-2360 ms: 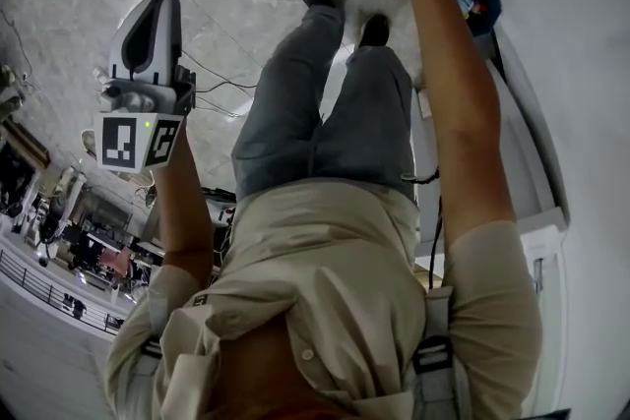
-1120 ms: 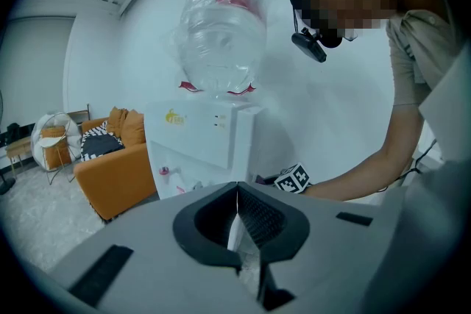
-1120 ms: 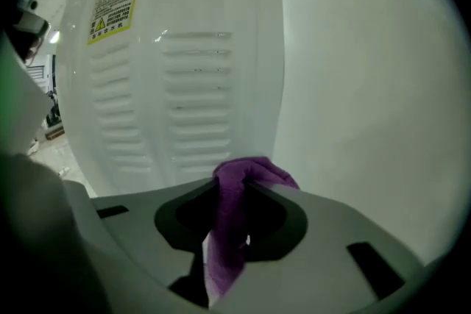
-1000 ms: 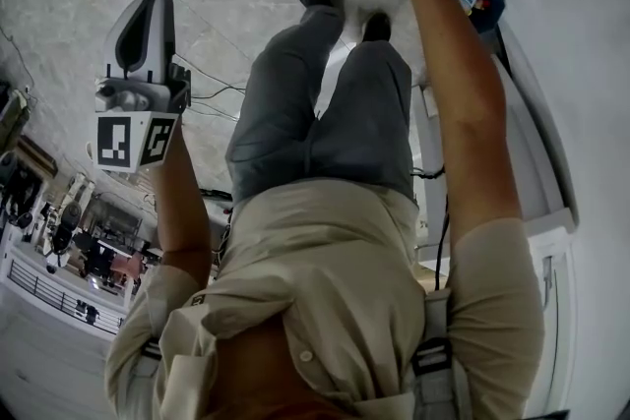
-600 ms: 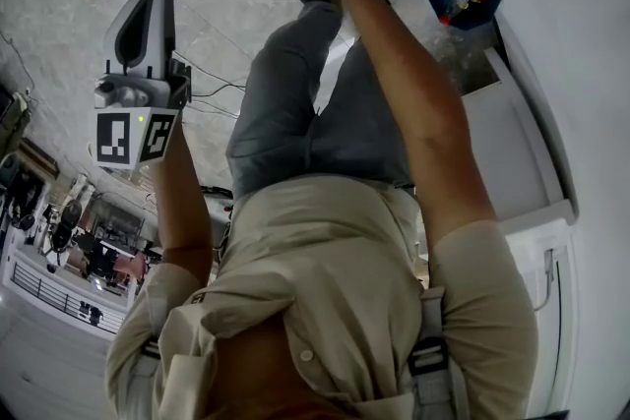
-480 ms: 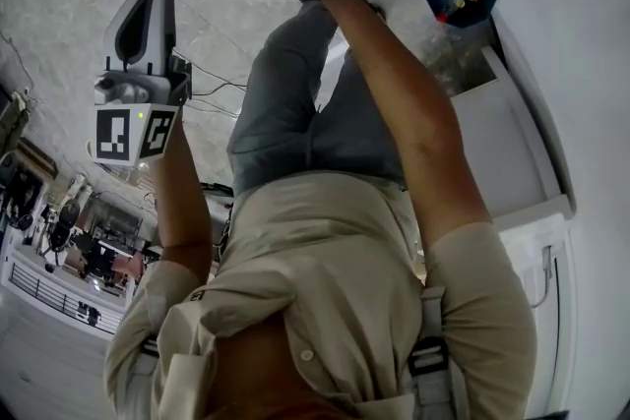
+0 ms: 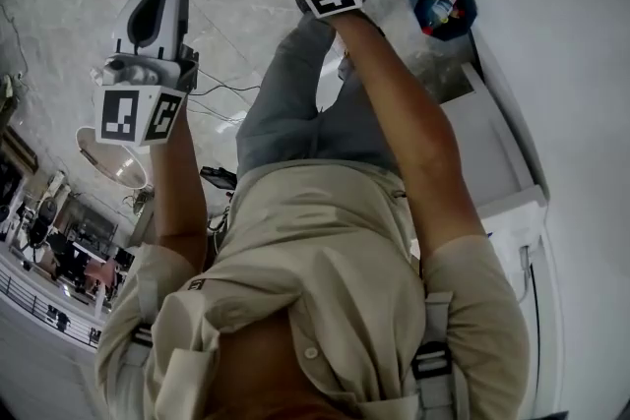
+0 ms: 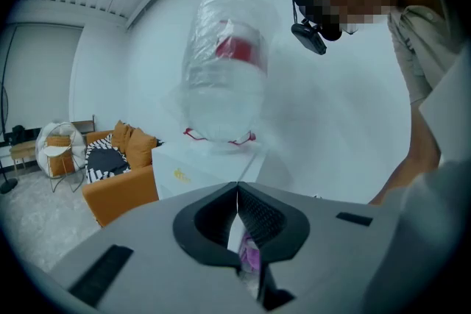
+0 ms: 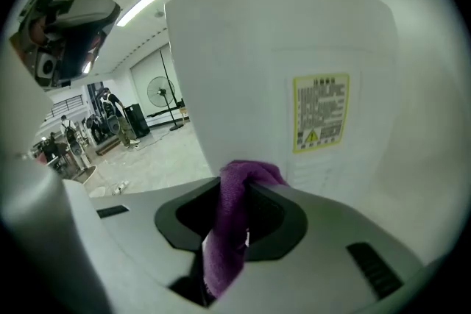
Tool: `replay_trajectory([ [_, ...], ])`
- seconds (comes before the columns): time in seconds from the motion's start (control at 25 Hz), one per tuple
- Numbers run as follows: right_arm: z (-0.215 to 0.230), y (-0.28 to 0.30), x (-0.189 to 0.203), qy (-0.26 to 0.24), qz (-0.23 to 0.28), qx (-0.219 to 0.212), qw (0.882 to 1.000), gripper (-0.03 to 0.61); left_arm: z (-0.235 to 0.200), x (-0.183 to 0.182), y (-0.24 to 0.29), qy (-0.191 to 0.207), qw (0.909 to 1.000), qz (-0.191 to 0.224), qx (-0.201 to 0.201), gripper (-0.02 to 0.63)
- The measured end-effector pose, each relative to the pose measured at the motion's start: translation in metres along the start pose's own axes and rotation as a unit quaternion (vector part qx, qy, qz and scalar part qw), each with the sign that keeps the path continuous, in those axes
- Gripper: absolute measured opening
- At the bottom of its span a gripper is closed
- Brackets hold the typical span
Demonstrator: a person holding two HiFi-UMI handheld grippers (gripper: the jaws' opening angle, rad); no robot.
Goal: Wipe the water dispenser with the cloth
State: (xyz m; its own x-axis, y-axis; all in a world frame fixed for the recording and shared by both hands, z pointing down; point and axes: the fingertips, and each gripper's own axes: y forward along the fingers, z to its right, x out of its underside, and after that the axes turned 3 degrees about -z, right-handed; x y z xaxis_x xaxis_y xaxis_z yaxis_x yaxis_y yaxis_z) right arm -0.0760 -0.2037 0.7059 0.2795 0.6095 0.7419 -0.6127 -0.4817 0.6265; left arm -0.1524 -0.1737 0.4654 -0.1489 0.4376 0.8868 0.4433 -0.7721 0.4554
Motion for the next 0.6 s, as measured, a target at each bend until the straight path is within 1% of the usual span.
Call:
replay_trajectory([
  [0.12,-0.004,-0.022,-0.025,-0.02,-0.001,0.004,1.0,0.094,-0.006,-0.023,-0.023,-0.001,0.9998,0.014,-0.01,0.018],
  [0.32,-0.015,-0.065,-0.073,-0.057,0.017,0.007,0.998,0.092,-0.008,-0.052,-0.056,-0.008,0.9991,0.035,-0.023,0.019],
  [0.6,-0.017,-0.121,-0.136,-0.123,0.048,0.02,0.991,0.092,-0.006,-0.088,-0.093,-0.01,0.9974,0.064,-0.033,0.018],
])
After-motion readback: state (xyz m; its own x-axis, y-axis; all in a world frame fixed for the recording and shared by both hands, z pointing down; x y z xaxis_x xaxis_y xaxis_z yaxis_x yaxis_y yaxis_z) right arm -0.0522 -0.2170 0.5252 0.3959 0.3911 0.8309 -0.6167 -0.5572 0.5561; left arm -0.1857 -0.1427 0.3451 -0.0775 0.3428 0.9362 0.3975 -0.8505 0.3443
